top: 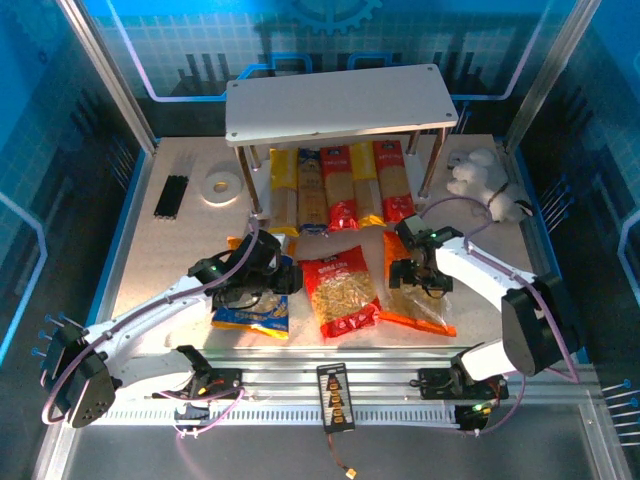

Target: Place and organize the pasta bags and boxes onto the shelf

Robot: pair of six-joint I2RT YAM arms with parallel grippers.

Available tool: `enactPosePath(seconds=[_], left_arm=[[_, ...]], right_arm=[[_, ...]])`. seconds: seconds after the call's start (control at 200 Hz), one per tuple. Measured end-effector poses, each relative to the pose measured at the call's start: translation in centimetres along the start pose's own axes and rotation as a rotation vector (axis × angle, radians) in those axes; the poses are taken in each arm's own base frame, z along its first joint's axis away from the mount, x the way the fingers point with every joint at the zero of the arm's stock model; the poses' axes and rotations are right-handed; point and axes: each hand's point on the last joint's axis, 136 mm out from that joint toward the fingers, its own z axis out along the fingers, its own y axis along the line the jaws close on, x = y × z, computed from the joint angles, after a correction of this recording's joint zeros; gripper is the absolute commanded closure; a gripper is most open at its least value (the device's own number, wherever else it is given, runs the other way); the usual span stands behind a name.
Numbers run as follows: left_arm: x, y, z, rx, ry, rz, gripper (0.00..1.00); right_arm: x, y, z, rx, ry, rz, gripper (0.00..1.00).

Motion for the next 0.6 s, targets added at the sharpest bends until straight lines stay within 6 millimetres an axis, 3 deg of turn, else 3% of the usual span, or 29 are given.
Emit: enactPosePath(seconds=[0.07, 0.21, 0.53, 0.6], left_arm=[[0.0, 0.0, 0.0, -0.002, -0.001, 0.0, 0.5], [0.0, 0.0, 0.0, -0.003, -0.001, 0.001, 0.5], [0.1, 0.2, 0.3, -0.011, 0.01, 0.007, 0.51], [0.1, 0.2, 0.3, -0.011, 0.01, 0.007, 0.51]], right_arm=[[0.0, 0.1, 0.4, -0.003, 0.014, -0.002, 0.02], [0.0, 0.4, 0.8, -0.025, 0.028, -0.012, 0.17], [-0.3, 1.1, 1.6, -0.067, 0.025, -0.01, 0.68], [-0.4, 1.2, 1.5, -0.076, 0.019, -0.013, 0.85]])
